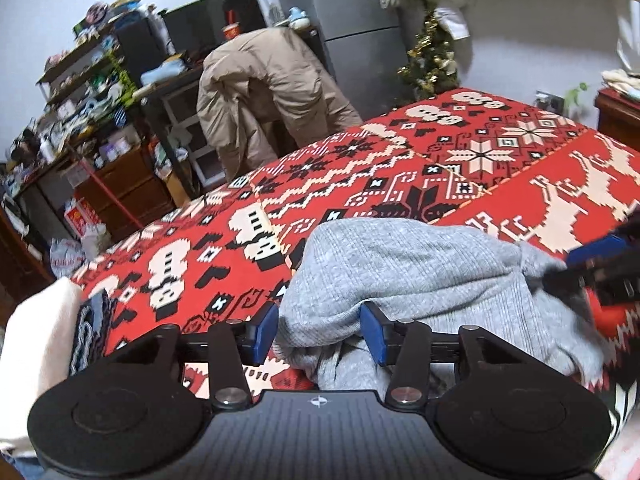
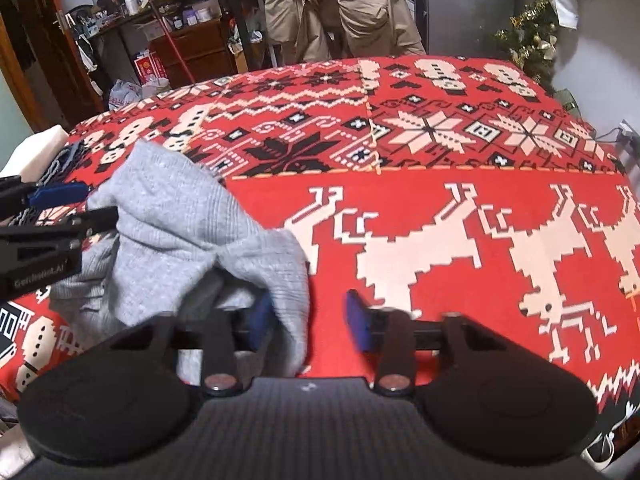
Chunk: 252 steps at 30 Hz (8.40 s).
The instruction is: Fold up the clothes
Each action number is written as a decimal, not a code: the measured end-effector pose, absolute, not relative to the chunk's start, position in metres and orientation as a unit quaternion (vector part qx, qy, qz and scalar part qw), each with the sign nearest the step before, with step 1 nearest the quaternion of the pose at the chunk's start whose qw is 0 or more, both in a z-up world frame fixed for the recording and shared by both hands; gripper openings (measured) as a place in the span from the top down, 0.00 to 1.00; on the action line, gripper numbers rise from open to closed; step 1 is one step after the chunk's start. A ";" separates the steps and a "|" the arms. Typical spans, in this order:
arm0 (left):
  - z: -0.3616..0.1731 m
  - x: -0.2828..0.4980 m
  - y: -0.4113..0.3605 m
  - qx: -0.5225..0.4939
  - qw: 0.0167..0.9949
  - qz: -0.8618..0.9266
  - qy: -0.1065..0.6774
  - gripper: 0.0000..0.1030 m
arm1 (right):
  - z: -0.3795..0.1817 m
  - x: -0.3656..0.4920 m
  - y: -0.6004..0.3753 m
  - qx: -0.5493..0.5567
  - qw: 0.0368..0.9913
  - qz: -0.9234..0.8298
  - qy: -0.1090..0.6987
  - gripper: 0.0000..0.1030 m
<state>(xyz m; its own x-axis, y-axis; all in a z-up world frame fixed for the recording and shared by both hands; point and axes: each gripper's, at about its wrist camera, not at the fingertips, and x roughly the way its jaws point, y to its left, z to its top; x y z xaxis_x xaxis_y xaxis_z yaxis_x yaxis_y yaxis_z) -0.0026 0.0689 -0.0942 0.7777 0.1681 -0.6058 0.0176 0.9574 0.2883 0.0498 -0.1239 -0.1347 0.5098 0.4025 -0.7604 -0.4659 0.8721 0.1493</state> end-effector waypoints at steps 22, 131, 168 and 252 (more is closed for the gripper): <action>-0.100 0.003 0.058 0.241 0.928 0.047 0.278 0.93 | -0.127 0.046 -0.109 -0.031 0.873 0.247 0.420 0.93; -0.086 -0.057 0.235 -0.173 0.878 0.232 0.381 0.94 | -0.119 0.024 -0.216 -0.012 0.884 0.116 0.454 0.93; -0.081 -0.059 0.171 -0.064 0.950 -0.026 0.304 0.07 | -0.093 0.037 -0.184 -0.065 0.939 0.155 0.301 0.01; -0.110 0.027 0.212 0.150 0.927 -0.117 0.322 0.54 | -0.140 0.137 -0.029 -0.461 0.764 0.417 0.172 0.64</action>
